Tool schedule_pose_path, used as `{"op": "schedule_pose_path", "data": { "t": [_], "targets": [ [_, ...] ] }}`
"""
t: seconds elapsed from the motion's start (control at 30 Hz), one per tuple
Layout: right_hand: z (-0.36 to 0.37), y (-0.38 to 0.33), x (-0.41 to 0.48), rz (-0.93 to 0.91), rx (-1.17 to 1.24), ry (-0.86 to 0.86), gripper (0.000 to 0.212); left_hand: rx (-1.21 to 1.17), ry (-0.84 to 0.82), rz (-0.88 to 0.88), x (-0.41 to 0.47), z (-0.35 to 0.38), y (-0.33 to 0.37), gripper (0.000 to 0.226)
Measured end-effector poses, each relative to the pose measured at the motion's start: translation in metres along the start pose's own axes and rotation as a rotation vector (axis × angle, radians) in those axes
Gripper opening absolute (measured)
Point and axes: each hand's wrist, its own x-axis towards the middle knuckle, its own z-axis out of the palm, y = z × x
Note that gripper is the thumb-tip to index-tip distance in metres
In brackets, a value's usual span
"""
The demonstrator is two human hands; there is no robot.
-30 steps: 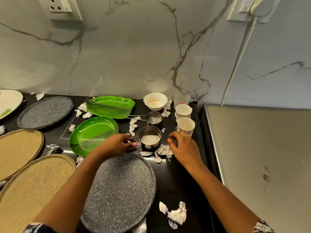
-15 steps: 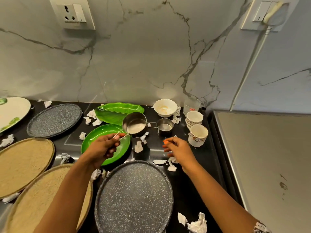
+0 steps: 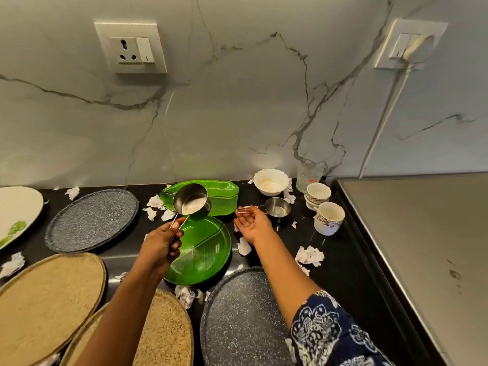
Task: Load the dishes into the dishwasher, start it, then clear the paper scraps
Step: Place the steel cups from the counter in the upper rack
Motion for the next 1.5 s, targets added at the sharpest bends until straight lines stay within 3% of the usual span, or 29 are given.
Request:
{"op": "schedule_pose_path", "data": {
  "t": [0.2,0.37,0.53,0.7,0.9,1.07,1.37,1.5],
  "targets": [
    [0.001,0.0,-0.016,-0.106,-0.124,-0.015,0.015,-0.039,-0.047,0.01,-0.001,0.01,-0.003,0.022],
    [-0.025,-0.011,-0.106,-0.132,-0.382,-0.157,0.022,-0.088,-0.095,0.001,-0.044,0.034,-0.011,0.021],
    [-0.106,-0.031,-0.219,-0.182,-0.566,-0.222,0.021,-0.054,-0.177,0.01,-0.13,0.076,-0.037,0.021],
    [-0.235,-0.044,-0.328,-0.262,-0.599,-0.17,0.022,-0.006,-0.32,-0.002,-0.243,0.136,-0.1,0.023],
    [-0.407,-0.057,-0.462,-0.375,-0.623,-0.029,0.022,0.069,-0.43,-0.062,-0.383,0.219,-0.211,0.021],
    [-0.511,-0.083,-0.537,-0.34,-0.562,0.151,0.025,0.165,-0.498,-0.179,-0.455,0.279,-0.276,0.024],
    [-0.644,-0.129,-0.543,-0.35,-0.398,0.545,0.025,0.312,-0.525,-0.347,-0.478,0.364,-0.372,0.023],
    [-0.695,-0.163,-0.543,-0.329,-0.457,0.689,0.019,0.375,-0.487,-0.401,-0.489,0.395,-0.404,0.021]
  ]
}}
